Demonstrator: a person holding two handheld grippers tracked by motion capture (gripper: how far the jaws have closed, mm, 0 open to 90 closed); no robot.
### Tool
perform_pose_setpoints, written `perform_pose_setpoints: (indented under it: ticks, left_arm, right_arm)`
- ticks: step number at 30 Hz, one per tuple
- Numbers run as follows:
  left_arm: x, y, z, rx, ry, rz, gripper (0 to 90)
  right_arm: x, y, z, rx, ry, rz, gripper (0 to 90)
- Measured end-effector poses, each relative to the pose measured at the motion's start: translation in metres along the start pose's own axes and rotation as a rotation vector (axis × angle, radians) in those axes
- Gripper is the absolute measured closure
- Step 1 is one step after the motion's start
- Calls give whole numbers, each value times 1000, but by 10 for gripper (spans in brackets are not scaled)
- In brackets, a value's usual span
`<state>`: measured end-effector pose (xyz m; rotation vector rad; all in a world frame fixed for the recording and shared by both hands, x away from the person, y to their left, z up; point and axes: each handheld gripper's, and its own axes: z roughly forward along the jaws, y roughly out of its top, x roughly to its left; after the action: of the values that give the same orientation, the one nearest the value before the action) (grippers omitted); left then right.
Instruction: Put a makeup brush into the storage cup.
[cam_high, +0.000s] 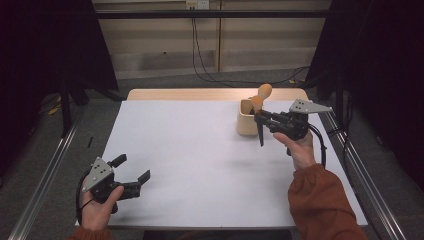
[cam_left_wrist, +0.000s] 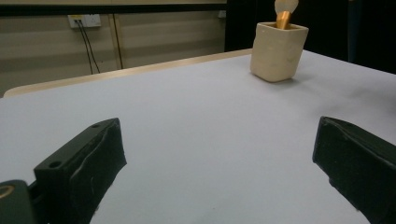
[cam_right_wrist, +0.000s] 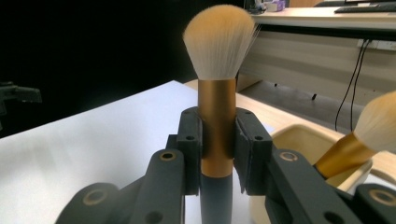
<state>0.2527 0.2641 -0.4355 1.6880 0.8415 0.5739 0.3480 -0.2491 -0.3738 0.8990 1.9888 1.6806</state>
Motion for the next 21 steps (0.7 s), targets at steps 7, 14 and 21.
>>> perform_pose_setpoints:
  ticks: [7,14,21]
  left_arm:
    - [0,0,0,-2,-2,-3,21]
    - [0,0,0,-3,-1,0,21]
    - [0,0,0,-4,-2,-1,21]
  right_arm:
    - [0,13,-1,-22,-14,-8,740]
    - [-4,26,1,-48,-29,-11,740]
    - [-7,36,5,-61,-37,-13,741]
